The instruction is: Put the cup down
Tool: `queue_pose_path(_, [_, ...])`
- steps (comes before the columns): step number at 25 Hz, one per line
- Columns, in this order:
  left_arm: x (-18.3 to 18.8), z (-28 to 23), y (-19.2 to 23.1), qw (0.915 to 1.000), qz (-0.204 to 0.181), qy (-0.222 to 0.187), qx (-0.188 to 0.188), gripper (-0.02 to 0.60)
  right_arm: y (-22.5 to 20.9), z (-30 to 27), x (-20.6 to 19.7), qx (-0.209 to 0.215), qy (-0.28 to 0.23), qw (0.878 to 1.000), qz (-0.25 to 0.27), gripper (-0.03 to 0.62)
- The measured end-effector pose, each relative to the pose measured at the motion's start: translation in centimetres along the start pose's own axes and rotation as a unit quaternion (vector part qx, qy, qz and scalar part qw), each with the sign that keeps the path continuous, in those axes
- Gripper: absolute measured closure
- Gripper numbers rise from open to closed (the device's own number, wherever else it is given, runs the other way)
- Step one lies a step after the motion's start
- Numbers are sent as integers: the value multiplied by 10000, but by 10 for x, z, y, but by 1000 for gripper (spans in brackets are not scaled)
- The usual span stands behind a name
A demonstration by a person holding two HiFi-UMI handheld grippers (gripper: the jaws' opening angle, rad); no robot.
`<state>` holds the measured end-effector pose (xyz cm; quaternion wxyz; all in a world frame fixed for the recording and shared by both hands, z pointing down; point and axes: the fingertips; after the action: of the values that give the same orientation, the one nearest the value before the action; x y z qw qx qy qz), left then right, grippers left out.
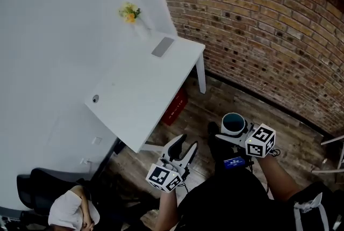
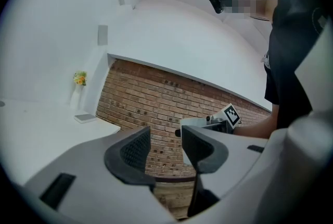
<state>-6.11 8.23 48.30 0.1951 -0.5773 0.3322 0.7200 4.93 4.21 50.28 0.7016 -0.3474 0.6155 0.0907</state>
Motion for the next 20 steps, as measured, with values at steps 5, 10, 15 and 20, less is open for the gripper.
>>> queue_pose_path(5, [4,-58,85,9997,-75,52,239,387,-78,-91,20,213,-43,9997,-97,181])
queue_pose_path(10, [30,-125,182,9985,-139,24,524,387,-146,-189,60,594,69,9982,-79,181])
queue_pose_path(15, [56,-180,260,9962,-342,-31,796,387,-194,-263,91,977,162,9950,-123,181])
queue_pose_path(20, [72,-196,301,9941,-362,-144,1016,387,-213,-313,105,1179,228,9927,-110,181])
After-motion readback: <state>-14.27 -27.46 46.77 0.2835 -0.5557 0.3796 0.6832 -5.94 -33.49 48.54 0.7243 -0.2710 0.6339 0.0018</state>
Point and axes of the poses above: the fingertips, and each gripper's own axes: z backward along the fingers, y to its left, x out of its top, and after that the axes turned 11 degrees about -y, right-handed
